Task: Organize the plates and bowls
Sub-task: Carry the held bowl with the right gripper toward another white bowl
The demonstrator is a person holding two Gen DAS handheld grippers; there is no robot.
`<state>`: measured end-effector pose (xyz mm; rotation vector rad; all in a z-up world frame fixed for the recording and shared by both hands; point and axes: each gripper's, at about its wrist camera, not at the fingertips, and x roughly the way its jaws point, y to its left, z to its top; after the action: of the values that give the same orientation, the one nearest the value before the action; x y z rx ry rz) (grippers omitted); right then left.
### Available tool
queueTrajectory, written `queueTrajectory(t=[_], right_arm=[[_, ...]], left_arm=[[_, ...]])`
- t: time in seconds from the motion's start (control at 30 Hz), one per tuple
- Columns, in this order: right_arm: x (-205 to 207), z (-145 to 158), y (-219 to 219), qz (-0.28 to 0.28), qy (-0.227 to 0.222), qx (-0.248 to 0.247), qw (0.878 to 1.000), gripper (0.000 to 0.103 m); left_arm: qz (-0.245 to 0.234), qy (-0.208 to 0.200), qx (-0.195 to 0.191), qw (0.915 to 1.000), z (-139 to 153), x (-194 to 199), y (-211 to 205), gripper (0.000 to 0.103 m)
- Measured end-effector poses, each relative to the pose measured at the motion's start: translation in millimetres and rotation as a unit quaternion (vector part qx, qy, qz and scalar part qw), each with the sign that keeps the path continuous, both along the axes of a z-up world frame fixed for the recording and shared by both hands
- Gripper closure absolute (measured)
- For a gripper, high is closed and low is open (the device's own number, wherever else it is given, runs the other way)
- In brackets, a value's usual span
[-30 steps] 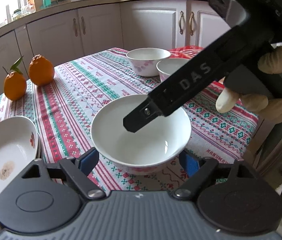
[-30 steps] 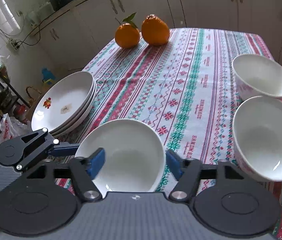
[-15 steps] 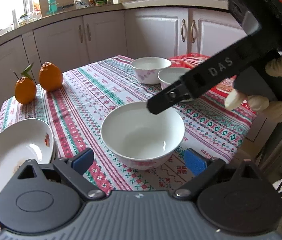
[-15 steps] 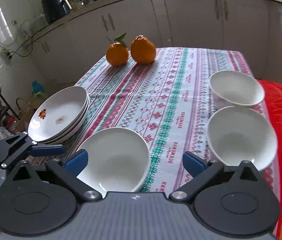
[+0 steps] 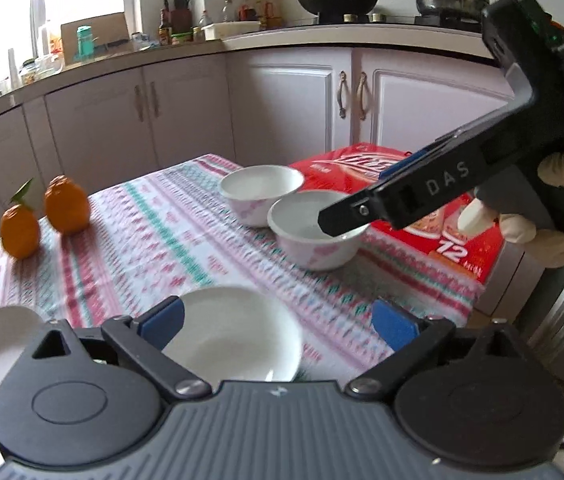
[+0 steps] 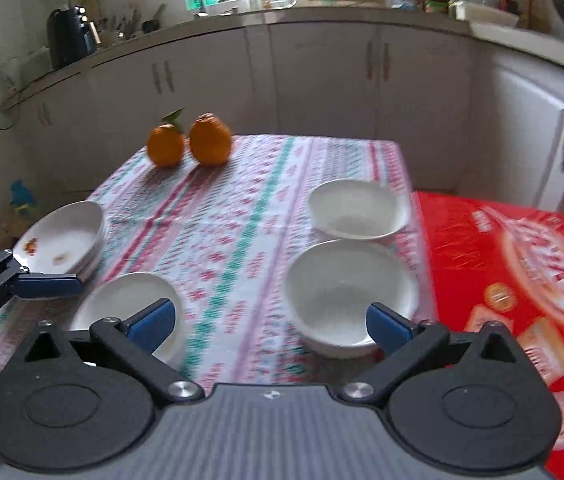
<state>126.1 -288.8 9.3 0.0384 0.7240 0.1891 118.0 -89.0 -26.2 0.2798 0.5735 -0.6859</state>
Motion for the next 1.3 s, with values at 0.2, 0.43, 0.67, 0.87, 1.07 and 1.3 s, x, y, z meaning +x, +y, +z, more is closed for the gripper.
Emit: queueTrajectory(t=[0.2,0.43,0.67,0.87,1.07,1.3], right_arm=[[8,0,-34,-0.004,-0.003,0.010,1.000,0.000],[29,-13,-62,0.006,0.016,0.033,0.999,0.000],[53,-26,-82,0.022,0.036,0.058,0.997,0.001],[69,-33,-95,0.036,0.052,0.081,0.995,0.005],[81,-39,-94,0.057,0.066,0.079,0.993,0.016],[98,-44,-90,0.081,0.075,0.073,0.991,0.029]], left_arm=[[0.004,-0.010,0.005,0.9999,-5,10,-43,0.003],[0.022,0.014,0.018,0.9995,-16,32,-81,0.003],[0.034,0.049,0.022,0.9980,-29,49,-105,0.004],[0.033,0.060,0.035,0.9970,-38,56,-120,0.006],[0.040,0.073,0.042,0.9956,-44,63,-126,0.011],[0.051,0.083,0.047,0.9941,-49,68,-127,0.021]])
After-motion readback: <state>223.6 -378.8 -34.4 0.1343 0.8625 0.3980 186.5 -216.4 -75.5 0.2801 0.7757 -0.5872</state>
